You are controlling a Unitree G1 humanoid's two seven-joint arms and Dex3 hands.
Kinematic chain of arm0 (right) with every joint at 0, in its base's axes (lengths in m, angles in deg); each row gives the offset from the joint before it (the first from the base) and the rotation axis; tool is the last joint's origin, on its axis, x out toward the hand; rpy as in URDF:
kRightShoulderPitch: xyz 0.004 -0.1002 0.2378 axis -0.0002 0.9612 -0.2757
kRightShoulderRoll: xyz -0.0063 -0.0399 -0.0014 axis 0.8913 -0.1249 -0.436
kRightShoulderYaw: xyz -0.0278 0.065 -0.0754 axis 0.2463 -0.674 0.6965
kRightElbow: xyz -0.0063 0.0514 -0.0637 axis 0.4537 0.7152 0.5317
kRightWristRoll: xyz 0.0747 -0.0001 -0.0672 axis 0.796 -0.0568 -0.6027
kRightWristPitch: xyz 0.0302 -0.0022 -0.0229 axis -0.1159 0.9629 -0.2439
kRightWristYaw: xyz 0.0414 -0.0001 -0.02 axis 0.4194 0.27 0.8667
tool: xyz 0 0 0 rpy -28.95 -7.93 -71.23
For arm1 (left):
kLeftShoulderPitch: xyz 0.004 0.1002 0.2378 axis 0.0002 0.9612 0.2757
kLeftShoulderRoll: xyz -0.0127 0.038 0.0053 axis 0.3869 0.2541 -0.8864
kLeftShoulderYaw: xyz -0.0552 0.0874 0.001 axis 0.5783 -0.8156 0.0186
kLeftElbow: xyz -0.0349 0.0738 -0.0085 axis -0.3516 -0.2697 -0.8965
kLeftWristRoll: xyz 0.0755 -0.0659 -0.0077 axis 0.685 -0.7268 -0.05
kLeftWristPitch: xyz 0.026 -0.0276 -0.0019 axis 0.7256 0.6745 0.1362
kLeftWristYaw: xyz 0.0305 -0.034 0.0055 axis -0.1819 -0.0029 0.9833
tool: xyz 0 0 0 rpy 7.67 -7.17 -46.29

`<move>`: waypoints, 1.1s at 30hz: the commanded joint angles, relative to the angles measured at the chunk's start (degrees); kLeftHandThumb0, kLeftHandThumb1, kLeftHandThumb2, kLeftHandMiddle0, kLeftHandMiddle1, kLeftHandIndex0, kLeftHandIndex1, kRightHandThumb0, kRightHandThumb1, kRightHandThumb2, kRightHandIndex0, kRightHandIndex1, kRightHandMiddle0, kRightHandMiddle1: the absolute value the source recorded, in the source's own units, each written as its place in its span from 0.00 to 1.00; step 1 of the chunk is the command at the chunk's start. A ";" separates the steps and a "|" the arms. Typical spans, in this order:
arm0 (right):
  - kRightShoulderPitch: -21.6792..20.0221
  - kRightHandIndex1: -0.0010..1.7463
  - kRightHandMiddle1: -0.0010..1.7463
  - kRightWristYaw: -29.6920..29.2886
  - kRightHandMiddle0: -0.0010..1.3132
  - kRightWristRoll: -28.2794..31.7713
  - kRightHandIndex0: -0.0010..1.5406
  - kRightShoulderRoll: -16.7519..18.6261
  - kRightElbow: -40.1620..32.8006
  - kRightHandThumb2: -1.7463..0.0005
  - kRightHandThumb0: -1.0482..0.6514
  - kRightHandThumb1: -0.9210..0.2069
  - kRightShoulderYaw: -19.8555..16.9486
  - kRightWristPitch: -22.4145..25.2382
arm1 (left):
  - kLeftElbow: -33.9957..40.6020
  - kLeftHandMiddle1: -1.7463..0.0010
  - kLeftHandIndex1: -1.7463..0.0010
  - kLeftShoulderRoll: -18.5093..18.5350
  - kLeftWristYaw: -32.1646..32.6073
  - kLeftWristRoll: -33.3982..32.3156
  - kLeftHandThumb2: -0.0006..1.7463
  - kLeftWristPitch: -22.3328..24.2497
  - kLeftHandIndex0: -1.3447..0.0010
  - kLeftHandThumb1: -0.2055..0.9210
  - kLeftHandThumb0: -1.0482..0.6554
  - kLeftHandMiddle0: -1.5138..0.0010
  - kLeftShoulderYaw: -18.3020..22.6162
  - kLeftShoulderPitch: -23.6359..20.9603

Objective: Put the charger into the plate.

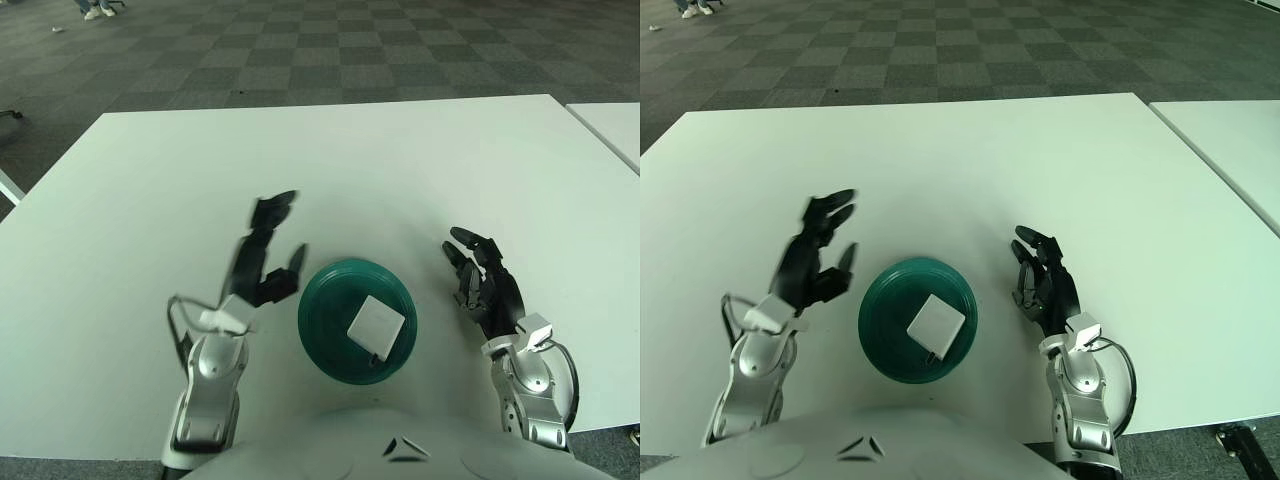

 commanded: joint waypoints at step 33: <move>0.85 0.11 0.44 0.79 0.00 -0.55 0.17 -1.14 2.71 0.53 0.17 0.00 0.56 3.91 | -20.68 0.64 0.46 -3.71 8.58 -13.21 0.53 -15.64 1.00 1.00 0.13 0.81 -5.76 7.36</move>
